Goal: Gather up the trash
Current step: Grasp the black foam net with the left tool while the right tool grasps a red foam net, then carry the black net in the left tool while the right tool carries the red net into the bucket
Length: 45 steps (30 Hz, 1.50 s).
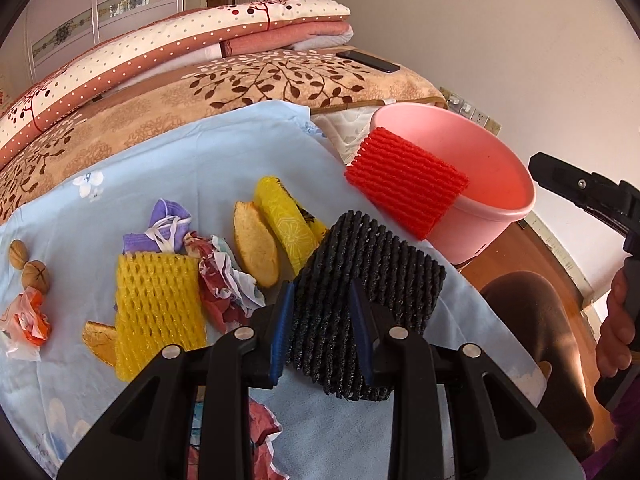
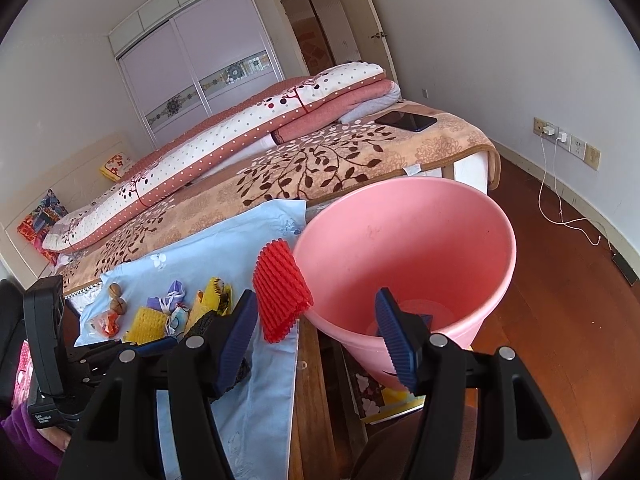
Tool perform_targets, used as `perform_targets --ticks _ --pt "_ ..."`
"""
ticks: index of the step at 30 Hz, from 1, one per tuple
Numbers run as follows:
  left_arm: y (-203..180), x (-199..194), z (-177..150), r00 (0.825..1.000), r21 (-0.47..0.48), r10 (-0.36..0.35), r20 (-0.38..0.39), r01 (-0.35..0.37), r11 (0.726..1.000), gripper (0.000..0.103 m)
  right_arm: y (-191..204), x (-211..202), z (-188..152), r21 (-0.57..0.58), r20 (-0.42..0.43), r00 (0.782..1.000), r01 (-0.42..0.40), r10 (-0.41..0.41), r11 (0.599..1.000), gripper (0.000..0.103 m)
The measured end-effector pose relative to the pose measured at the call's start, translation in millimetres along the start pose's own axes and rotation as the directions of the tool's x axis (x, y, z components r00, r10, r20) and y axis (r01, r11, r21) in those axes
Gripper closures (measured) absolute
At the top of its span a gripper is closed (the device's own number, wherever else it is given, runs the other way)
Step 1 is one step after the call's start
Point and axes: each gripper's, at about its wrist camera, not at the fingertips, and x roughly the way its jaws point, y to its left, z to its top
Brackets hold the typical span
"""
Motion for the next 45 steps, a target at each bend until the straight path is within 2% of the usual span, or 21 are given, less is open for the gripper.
perform_targets --ticks 7,14,23,25,27,40,42,45 --pt "8.6 6.6 -3.8 1.000 -0.025 0.020 -0.022 -0.021 0.999 0.074 2.3 13.6 -0.4 -0.009 -0.030 0.999 -0.018 0.018 1.000 0.043" --pt "14.1 10.3 -4.5 0.999 -0.051 0.007 -0.045 -0.010 0.999 0.074 15.4 29.0 -0.7 -0.051 -0.058 0.998 -0.033 0.030 0.998 0.041" --pt "13.6 9.2 -7.3 0.999 -0.071 0.004 -0.040 -0.007 0.997 0.075 17.7 39.5 -4.6 -0.055 -0.083 0.996 -0.035 0.030 0.998 0.040" --pt "13.2 8.9 -8.3 0.999 -0.075 0.009 -0.038 -0.012 0.997 0.080 18.2 41.2 -4.8 -0.055 -0.085 0.996 -0.034 0.029 0.998 0.040" --pt "13.6 8.4 -9.7 0.999 -0.084 0.006 -0.037 -0.009 0.996 0.081 18.0 43.4 -5.0 -0.055 -0.087 0.996 -0.033 0.028 0.998 0.040" --pt "13.9 7.3 -12.9 0.999 -0.104 0.014 -0.029 -0.017 0.994 0.081 25.2 62.5 -2.1 -0.073 -0.095 0.995 -0.045 0.038 0.996 0.040" --pt "14.1 7.2 -12.9 0.999 -0.103 0.015 -0.029 -0.018 0.994 0.081 26.1 66.1 -1.6 -0.074 -0.098 0.995 -0.043 0.036 0.996 0.043" --pt "14.3 7.4 -12.8 0.999 -0.106 0.015 -0.030 -0.019 0.994 0.081 25.4 71.0 -1.0 -0.060 -0.112 0.993 -0.045 0.038 0.997 0.054"
